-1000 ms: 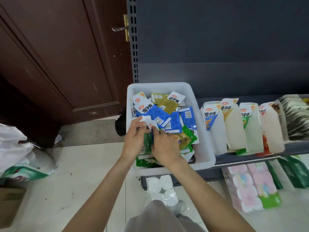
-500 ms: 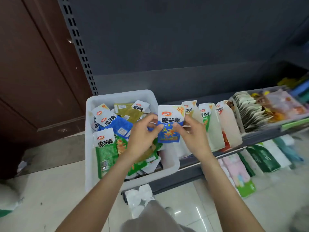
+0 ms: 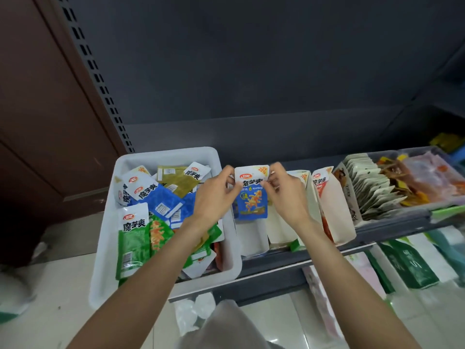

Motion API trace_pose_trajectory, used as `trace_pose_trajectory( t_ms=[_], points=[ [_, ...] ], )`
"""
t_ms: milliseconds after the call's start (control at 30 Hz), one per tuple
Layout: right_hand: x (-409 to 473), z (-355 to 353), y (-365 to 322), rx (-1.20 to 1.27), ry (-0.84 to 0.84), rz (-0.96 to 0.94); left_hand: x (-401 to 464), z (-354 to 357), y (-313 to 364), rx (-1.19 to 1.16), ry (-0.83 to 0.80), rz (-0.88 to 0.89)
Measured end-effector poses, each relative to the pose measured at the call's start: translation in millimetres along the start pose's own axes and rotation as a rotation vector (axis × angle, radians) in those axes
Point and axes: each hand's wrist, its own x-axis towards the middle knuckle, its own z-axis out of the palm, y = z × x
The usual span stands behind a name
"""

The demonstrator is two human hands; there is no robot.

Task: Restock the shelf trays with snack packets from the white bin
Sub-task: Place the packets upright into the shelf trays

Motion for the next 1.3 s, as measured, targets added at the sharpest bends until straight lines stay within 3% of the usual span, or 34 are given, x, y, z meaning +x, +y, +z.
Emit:
trace_pose_trajectory(
  t_ms=[267,467,600,733,867,967,1100,1200,1300],
  points=[
    [5.9,15.8,3.5,-0.147,-0.060,-0.064,4.1,-3.1,-13.8,0.196,-0.015,0.016],
    [12.5,28.9,17.1,-0.153,0.047,-0.106,12.2,5.8,-28.6,0.337,-0.030,0.068],
    [18.9,36.6,17.7,-0.223,0.020,-0.087,15.2,12.1,-30.1,0.402,-0.068,0.081],
    [15.4,39.3,13.5,-0.205,0.048,-0.035,7.2,4.4,-28.0,0.264,0.108,0.132],
    [-4.9,30.0,-10.9,0.000,0.151,-0.126,-21.2,-27.1,-40.6,0.070,0.351,0.210],
    [-28.5,30.5,-46.0,0.146,-0.044,-0.261,-53.8,-55.2,-70.5,0.130,0.317,0.188],
    [-45.5,65.3,-87.1,-0.076,-0.457,-0.341,-90.5,-74.8,-112.3,0.380,0.006,-0.015],
    [-47.4,91.3,-99.8,-0.227,-0.580,-0.312,-106.6,-75.8,-122.0,0.442,-0.175,-0.113],
    [-48.8,103.5,-102.1,-0.301,-0.639,-0.215,-111.3,-71.4,-123.7,0.446,-0.234,-0.123]
  ],
)
